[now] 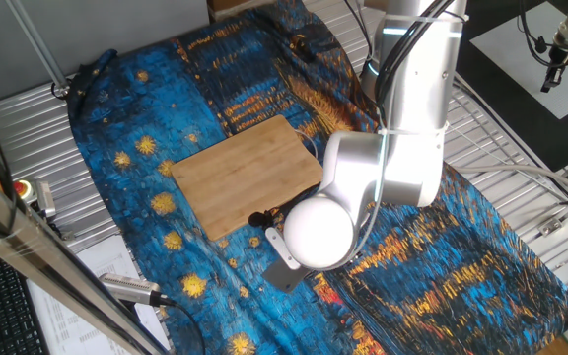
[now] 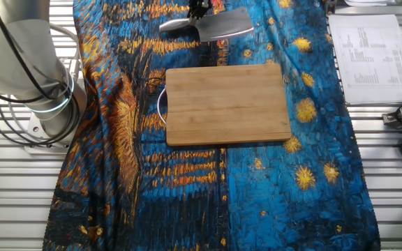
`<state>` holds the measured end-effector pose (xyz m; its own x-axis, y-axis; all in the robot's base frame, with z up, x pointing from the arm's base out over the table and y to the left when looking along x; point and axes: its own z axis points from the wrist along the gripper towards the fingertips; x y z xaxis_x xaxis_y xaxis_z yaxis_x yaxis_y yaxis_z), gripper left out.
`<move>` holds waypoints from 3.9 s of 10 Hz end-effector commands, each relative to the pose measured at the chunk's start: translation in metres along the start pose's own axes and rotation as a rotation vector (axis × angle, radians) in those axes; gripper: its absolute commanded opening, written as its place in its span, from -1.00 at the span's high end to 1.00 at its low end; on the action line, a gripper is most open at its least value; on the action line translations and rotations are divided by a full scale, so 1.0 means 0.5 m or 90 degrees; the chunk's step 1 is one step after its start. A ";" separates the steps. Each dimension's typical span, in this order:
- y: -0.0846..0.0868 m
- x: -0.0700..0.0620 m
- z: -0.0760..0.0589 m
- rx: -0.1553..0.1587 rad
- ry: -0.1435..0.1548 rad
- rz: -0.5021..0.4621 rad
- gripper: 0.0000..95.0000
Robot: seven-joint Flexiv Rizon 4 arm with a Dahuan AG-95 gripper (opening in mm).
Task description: Put the knife on the cutting board
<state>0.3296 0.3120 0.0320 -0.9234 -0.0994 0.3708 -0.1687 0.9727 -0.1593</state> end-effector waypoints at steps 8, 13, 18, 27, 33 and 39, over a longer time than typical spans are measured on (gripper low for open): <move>0.000 -0.003 0.004 0.020 -0.010 -0.009 1.00; -0.021 -0.006 -0.013 0.018 -0.014 -0.020 1.00; -0.046 -0.007 -0.030 0.014 -0.012 -0.027 1.00; -0.061 0.005 -0.015 -0.005 -0.028 -0.060 0.20; -0.054 0.008 0.022 -0.008 -0.062 -0.090 0.20; -0.048 0.016 0.052 -0.004 -0.084 -0.102 0.20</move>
<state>0.3165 0.2809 0.0161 -0.9228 -0.2792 0.2655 -0.3152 0.9434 -0.1034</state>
